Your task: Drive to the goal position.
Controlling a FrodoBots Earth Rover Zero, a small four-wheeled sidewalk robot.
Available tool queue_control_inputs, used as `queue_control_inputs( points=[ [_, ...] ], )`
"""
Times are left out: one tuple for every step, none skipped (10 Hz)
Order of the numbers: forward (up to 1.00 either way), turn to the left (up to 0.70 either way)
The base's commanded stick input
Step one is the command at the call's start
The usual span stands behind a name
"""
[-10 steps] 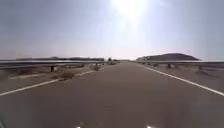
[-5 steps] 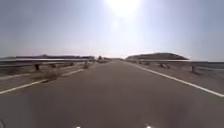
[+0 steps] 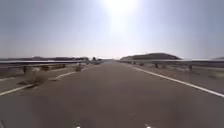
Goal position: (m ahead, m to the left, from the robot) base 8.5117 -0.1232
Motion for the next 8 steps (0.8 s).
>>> queue_control_inputs(
  points=[
    [0.7,0.0],
    [0.7,0.0],
    [0.7,0.0],
    [0.7,0.0],
    [0.7,0.0],
    [0.7,0.0],
    [0.7,0.0],
    [0.7,0.0]
  ],
)
